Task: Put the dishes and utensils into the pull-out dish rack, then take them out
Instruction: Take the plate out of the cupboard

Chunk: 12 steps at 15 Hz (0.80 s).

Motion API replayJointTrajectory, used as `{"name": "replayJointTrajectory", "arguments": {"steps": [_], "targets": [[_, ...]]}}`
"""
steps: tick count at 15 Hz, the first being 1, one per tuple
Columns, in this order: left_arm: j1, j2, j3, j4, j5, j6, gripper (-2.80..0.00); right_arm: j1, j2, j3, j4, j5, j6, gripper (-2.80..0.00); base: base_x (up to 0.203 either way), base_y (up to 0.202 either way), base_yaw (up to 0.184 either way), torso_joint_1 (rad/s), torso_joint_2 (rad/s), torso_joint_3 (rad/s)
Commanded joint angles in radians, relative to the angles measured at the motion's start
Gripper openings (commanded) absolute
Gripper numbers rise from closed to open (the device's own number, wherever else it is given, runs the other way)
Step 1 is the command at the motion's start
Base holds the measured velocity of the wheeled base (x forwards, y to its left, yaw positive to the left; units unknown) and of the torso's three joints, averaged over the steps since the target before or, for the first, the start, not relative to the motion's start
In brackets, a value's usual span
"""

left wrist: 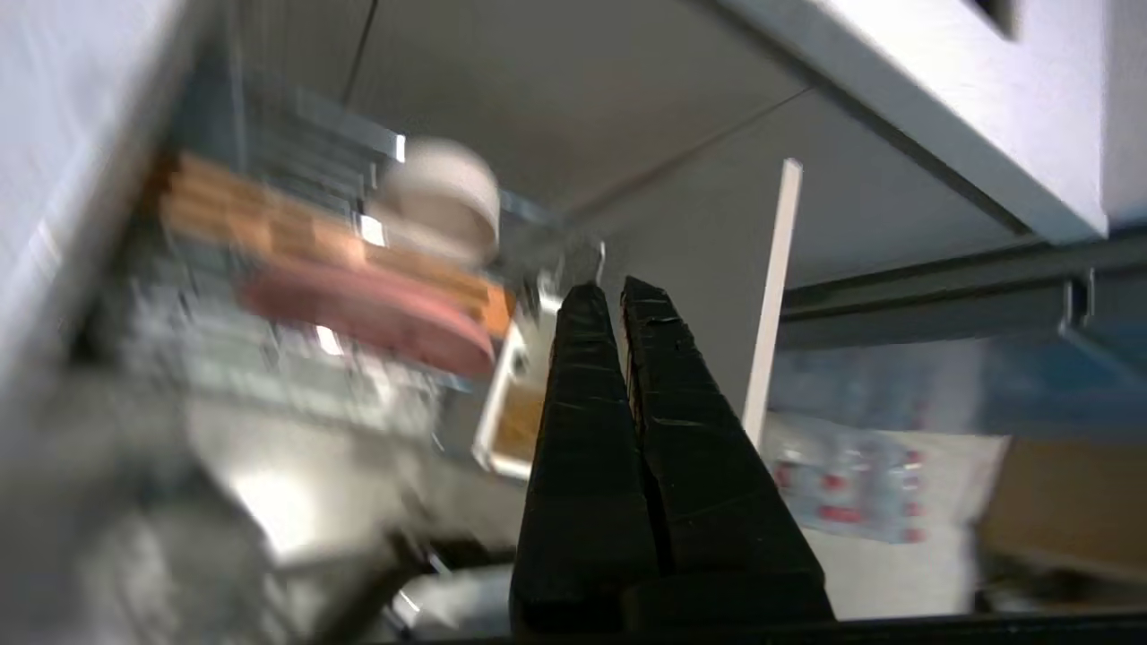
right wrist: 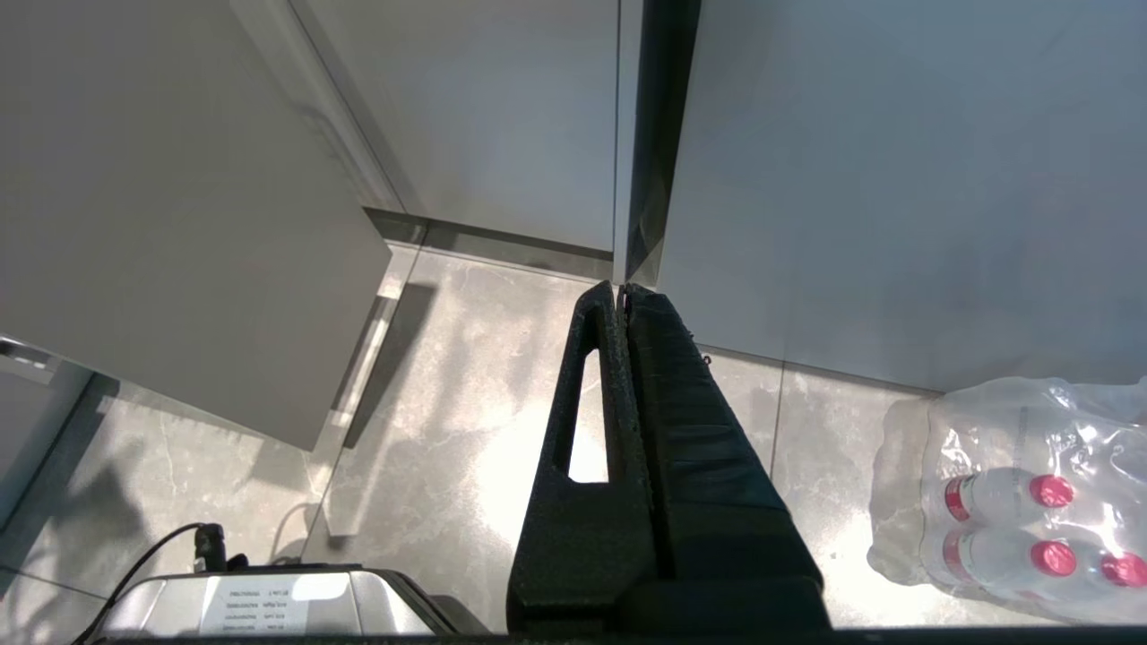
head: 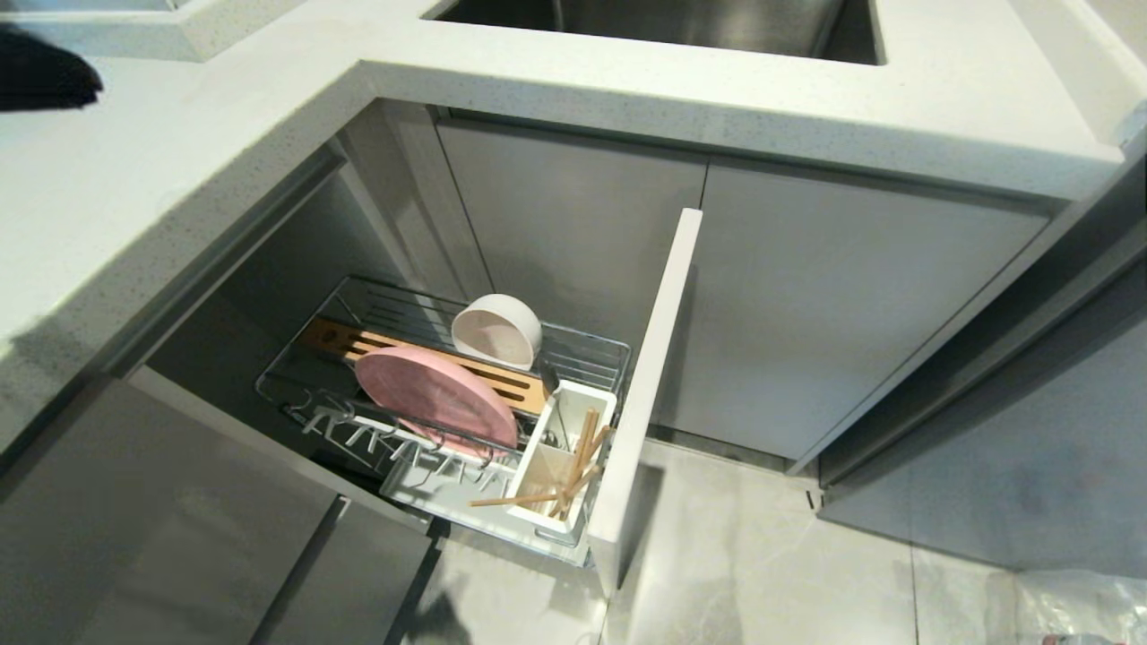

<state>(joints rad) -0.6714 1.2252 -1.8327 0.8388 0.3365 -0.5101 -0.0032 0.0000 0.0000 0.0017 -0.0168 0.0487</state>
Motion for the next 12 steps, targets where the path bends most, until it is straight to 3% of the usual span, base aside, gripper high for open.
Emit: {"name": "replayJointTrajectory", "arguments": {"steps": [1,3,5,8,12], "targets": [[-0.05,0.072,-0.027,0.089,0.059,-0.238,-2.8,0.0,0.0,0.002,0.0,0.0,0.0,-2.8,0.0,0.0,0.0,0.0,0.0,0.0],[-0.106,0.116,-0.012,0.221,0.102,-0.404,-2.8,0.0,0.0,0.002,0.0,0.0,0.0,-2.8,0.0,0.0,0.0,0.0,0.0,0.0],[-0.125,0.147,0.042,0.261,0.12,-0.508,-2.8,0.0,0.0,0.002,0.0,0.0,0.0,-2.8,0.0,0.0,0.0,0.0,0.0,0.0],[-0.126,0.184,0.14,0.242,0.128,-0.557,-2.8,0.0,0.0,0.002,0.0,0.0,0.0,-2.8,0.0,0.0,0.0,0.0,0.0,0.0],[-0.121,0.235,0.264,0.088,0.217,-0.593,-2.8,0.0,0.0,0.002,0.0,0.0,0.0,-2.8,0.0,0.0,0.0,0.0,0.0,0.0]]}}
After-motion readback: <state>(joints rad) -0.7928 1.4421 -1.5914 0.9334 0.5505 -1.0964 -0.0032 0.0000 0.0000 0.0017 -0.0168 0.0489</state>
